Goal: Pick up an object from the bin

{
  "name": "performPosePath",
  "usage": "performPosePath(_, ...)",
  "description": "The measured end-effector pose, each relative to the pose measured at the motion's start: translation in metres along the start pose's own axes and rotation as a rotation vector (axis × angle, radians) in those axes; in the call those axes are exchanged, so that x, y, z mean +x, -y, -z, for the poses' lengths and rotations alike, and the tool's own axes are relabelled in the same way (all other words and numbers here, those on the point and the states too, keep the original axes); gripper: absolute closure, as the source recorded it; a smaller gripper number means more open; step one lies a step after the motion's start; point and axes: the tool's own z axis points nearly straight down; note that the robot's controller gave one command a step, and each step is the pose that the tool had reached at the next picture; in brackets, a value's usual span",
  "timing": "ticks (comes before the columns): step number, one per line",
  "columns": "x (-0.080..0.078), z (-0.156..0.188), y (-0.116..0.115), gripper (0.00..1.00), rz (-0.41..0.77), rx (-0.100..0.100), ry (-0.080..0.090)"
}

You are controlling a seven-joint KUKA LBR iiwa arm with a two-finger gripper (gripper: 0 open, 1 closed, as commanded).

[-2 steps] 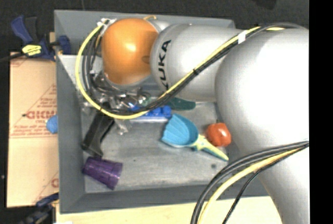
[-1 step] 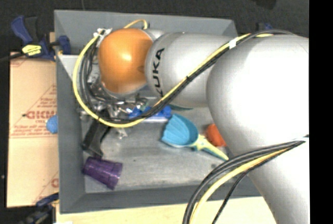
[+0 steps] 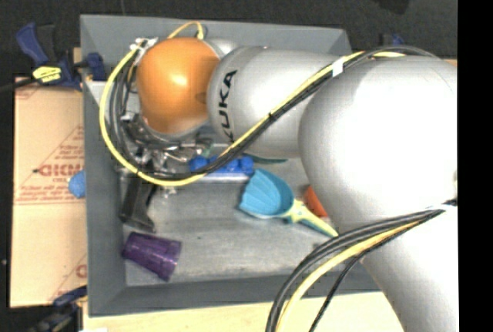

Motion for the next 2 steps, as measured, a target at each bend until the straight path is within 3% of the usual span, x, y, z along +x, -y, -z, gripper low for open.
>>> performPosePath(1,0.0,0.0,0.0,1.0,-0.001,0.0,0.0)
performPosePath(2,0.002,0.032,-0.003,1.0,-0.002,-0.01,-0.009)
